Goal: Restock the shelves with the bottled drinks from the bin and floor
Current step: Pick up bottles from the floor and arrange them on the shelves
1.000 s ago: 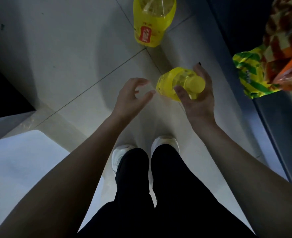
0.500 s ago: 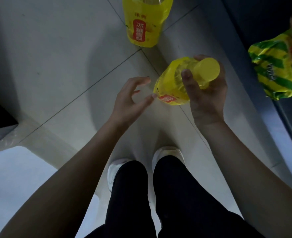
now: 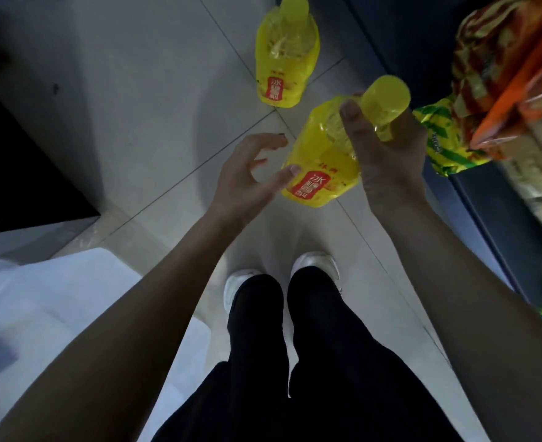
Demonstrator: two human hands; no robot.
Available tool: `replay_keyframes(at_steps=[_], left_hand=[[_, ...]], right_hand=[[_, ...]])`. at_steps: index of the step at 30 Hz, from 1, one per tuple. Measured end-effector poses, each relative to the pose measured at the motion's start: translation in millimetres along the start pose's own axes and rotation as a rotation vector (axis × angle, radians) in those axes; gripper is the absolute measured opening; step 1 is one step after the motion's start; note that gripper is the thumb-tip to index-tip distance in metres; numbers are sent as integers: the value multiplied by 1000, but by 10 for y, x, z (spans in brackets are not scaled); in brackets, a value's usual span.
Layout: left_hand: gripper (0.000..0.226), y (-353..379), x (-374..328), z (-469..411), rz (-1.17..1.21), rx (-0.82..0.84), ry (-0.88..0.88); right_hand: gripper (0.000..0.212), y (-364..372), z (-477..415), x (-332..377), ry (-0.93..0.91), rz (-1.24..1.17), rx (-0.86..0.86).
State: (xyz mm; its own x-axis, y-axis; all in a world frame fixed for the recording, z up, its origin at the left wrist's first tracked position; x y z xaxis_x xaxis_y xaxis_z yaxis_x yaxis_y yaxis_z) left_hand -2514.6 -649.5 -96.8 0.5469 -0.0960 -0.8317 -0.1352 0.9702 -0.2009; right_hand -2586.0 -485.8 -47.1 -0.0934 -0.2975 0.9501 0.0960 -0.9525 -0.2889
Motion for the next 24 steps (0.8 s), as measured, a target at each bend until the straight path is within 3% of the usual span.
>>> replay_keyframes(at_steps=[2, 10, 18, 24], left_hand=[[28, -78, -243, 199, -6, 2, -7], [27, -448, -1620, 1076, 17, 71, 43], [23, -1009, -3572, 2060, 73, 68, 61], [26, -1256, -5115, 2789, 127, 65, 203]], right_hand=[[14, -82, 34, 324, 1, 3, -1], [12, -522, 141, 1975, -62, 2, -36], [20, -1186, 253, 4375, -195, -78, -161], [27, -1843, 360, 6237, -346, -111, -245]])
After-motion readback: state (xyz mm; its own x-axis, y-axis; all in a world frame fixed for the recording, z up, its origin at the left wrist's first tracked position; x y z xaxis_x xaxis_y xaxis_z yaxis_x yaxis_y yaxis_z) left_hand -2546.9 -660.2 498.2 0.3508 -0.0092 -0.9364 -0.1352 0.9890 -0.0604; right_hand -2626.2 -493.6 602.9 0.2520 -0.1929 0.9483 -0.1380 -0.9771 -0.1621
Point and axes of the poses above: each hand's wrist, its own z-axis away from the middle knuckle, its own y-axis out of the palm, x = y × z, the point moved 7 cm from there along -z, towards the middle knuckle, and after that the axes turned 14 degrees about -y, right-handed, at the moved point
